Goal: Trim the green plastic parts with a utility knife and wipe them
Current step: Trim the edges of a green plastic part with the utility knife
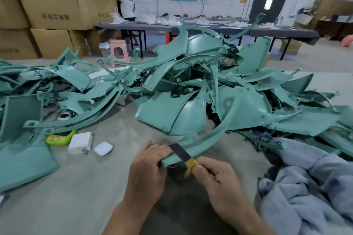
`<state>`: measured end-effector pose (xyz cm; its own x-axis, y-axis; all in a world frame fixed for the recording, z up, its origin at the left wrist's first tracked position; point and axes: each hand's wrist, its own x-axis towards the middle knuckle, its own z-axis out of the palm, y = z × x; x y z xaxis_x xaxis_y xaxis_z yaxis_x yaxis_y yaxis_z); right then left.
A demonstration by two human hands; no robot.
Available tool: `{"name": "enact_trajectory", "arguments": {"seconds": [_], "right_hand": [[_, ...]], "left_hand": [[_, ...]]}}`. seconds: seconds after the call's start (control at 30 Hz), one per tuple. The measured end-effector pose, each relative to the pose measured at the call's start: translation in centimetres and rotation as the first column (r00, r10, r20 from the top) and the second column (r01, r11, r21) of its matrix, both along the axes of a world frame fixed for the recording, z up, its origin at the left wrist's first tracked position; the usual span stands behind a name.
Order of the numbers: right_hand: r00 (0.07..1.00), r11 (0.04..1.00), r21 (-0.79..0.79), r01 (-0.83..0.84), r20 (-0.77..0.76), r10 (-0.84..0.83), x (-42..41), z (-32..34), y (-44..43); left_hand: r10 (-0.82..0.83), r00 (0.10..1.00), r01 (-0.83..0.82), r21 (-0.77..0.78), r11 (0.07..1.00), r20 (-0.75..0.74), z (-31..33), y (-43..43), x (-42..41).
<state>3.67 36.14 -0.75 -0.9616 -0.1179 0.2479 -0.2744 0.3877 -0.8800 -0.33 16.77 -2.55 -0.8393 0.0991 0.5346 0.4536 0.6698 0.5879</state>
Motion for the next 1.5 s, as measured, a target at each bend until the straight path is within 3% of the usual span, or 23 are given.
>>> {"name": "enact_trajectory", "arguments": {"seconds": [0.1, 0.33, 0.4, 0.5, 0.53, 0.6, 0.67, 0.73, 0.83, 0.87, 0.97, 1.07, 1.23, 1.33, 1.43, 1.5], "right_hand": [[1.0, 0.991, 0.129, 0.03, 0.006, -0.031, 0.3, -0.4, -0.6], [0.991, 0.966, 0.222, 0.133, -0.059, -0.123, 0.5, -0.7, -0.5], [0.956, 0.925, 0.244, 0.292, -0.098, -0.276, -0.1, -0.8, 0.2], [0.829, 0.788, 0.257, 0.559, -0.156, -0.537, -1.2, -0.7, 2.3], [0.841, 0.815, 0.208, 0.541, -0.165, -0.516, -1.2, -0.8, 2.6], [0.946, 0.937, 0.162, 0.309, -0.149, -0.287, -0.4, -0.7, 1.6], [0.985, 0.956, 0.26, 0.134, -0.137, -0.1, 0.5, -0.9, 0.2], [0.964, 0.922, 0.297, 0.249, -0.172, -0.205, -0.6, -1.1, 0.7], [0.825, 0.78, 0.27, 0.564, -0.169, -0.539, -2.1, 0.0, 3.0], [0.833, 0.803, 0.22, 0.553, -0.168, -0.527, -2.0, 0.1, 3.4], [0.968, 0.967, 0.136, 0.215, -0.162, -0.192, 0.6, 0.5, 1.2], [0.97, 0.964, 0.258, 0.061, -0.244, 0.004, 2.4, 0.3, -0.8], [0.972, 0.978, 0.193, 0.074, -0.232, -0.028, 1.6, 0.6, -0.6], [0.969, 0.963, 0.255, 0.082, -0.246, -0.018, 1.7, 0.2, -1.0], [0.948, 0.921, 0.264, 0.285, -0.222, -0.229, 0.9, -0.1, -0.6], [0.898, 0.886, 0.179, 0.427, -0.194, -0.394, 0.3, -0.2, 0.1]], "left_hand": [[0.014, 0.999, -0.014, 0.0, 1.0, 0.04, 0.3, 0.3, 0.2], [0.086, 0.996, -0.086, -0.086, 0.993, 0.0, 0.6, 0.6, 0.6], [0.118, 0.993, -0.118, -0.063, 0.991, 0.006, 0.3, 0.4, 0.5], [0.171, 0.985, -0.17, -0.043, 0.984, 0.02, 0.3, 0.0, 0.4], [0.186, 0.982, -0.185, -0.044, 0.982, 0.018, 0.2, 0.0, 0.3], [0.2, 0.98, -0.2, -0.065, 0.978, -0.011, 0.0, 0.1, 0.2], [0.171, 0.985, -0.172, -0.057, 0.983, -0.02, -0.1, 0.1, 0.1], [0.134, 0.991, -0.133, -0.042, 0.99, 0.01, 0.1, 0.0, 0.1], [0.066, 0.996, -0.062, -0.069, 0.996, 0.054, 0.5, -0.2, 0.3], [0.046, 0.997, -0.041, -0.081, 0.996, 0.061, 0.6, -0.2, 0.4], [0.051, 0.996, -0.043, -0.102, 0.994, 0.076, 0.7, 0.1, 0.5], [0.046, 0.994, -0.04, -0.063, 0.997, 0.099, 0.8, 0.0, 0.5], [0.087, 0.994, -0.083, -0.055, 0.995, 0.072, 1.0, 0.0, 0.3], [0.105, 0.993, -0.104, -0.02, 0.994, 0.052, 0.9, 0.0, 0.1], [0.128, 0.992, -0.128, -0.035, 0.991, 0.002, 0.8, 0.1, 0.1], [0.137, 0.99, -0.138, -0.046, 0.989, -0.024, 0.8, 0.1, 0.1]]}}
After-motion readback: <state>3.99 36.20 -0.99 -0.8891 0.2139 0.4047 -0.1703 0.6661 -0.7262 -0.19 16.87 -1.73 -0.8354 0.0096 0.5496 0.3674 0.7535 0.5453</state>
